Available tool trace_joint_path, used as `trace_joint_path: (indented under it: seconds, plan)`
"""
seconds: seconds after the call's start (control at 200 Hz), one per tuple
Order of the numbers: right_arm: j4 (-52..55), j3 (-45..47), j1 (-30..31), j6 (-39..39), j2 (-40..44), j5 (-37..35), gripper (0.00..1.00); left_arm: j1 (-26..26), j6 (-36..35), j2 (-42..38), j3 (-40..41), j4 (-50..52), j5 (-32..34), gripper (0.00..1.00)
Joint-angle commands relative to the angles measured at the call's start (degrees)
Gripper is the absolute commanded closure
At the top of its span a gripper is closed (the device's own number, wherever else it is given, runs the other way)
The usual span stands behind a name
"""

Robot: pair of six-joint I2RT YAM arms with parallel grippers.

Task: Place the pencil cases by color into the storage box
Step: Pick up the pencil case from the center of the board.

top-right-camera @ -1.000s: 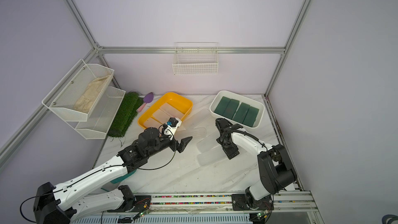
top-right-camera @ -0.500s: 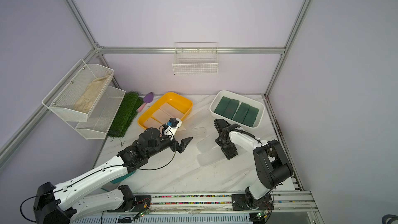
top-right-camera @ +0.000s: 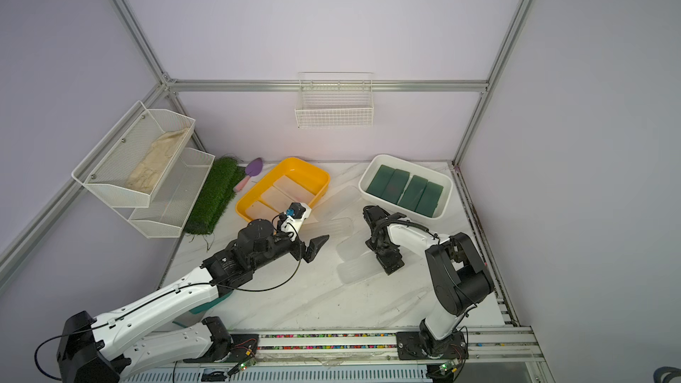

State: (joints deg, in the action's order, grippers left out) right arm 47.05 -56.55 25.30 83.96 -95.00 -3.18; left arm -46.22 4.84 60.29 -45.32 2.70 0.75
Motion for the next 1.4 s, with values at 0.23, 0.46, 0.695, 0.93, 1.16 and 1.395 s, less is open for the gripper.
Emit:
trace_joint_path:
  seconds: [0.23, 0.46, 0.695, 0.93, 1.16, 1.395]
  plan:
    - [-1.4, 1.4, 0.4, 4.7, -0.8, -0.4, 0.14, -0.2, -0.8, -1.4, 0.9, -0.5, 0.7, 0.0]
    - [-2.0, 2.9, 0.5, 4.0, -1.0, -1.9, 0.18, -0.1, 0.8, -0.8, 0.6, 0.0, 0.5, 0.0]
    - [-2.5, 4.1, 0.5, 3.7, 1.5, -4.2, 0.28, -0.2, 2.8, 0.4, 0.2, -0.1, 0.2, 0.0]
    - [0.2, 1.9, 0.5, 1.9, 4.6, -9.3, 0.33, -0.2, 3.9, 0.7, 0.0, 0.2, 0.8, 0.0]
    - [2.1, -0.5, 0.7, -0.3, 7.1, -13.5, 0.37, -0.1, 5.3, 1.5, -0.6, 0.8, 0.9, 0.0]
    - [3.8, -4.5, 0.6, -5.4, 9.2, -18.3, 0.38, -0.1, 6.7, 3.0, -1.5, 0.8, 1.2, 0.0]
